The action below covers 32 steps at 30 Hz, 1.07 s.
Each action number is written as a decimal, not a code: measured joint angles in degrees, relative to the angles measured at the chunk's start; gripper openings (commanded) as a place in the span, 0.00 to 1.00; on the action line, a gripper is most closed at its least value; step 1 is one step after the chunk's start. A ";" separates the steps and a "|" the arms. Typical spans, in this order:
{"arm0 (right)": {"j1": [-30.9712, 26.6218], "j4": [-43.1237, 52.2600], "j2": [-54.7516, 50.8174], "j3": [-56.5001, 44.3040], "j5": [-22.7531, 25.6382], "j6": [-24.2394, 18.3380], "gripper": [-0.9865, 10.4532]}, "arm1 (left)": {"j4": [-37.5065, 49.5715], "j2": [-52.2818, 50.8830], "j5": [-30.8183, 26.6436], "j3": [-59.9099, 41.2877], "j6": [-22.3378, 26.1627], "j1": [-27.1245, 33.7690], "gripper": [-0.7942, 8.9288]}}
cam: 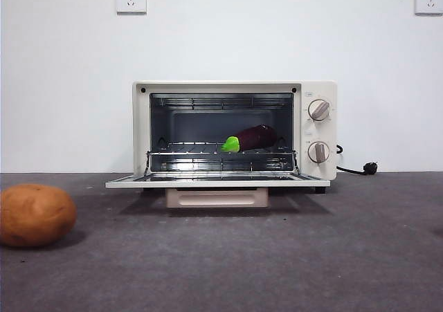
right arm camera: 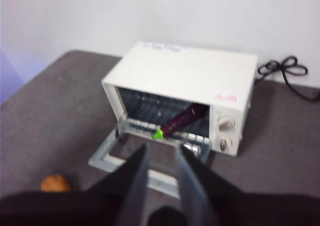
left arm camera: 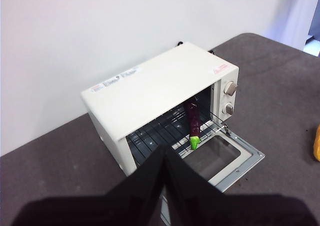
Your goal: Take the eggplant from the table,put the eggplant in the oven
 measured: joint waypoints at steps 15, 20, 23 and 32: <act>0.00 -3.69 -0.11 0.00 -0.04 -1.33 0.08 | 0.85 4.44 -0.17 0.00 1.05 1.77 0.08; 0.00 -5.05 -1.31 0.00 -0.04 -1.51 0.08 | 1.09 9.44 1.64 0.02 1.05 6.29 0.08; 0.00 -5.11 -2.69 0.02 -0.04 -1.51 0.08 | 1.44 14.14 7.15 0.02 1.03 9.57 0.08; 0.00 -9.09 -6.19 0.02 2.45 -1.79 0.08 | 1.51 28.17 18.10 0.02 0.83 14.93 0.08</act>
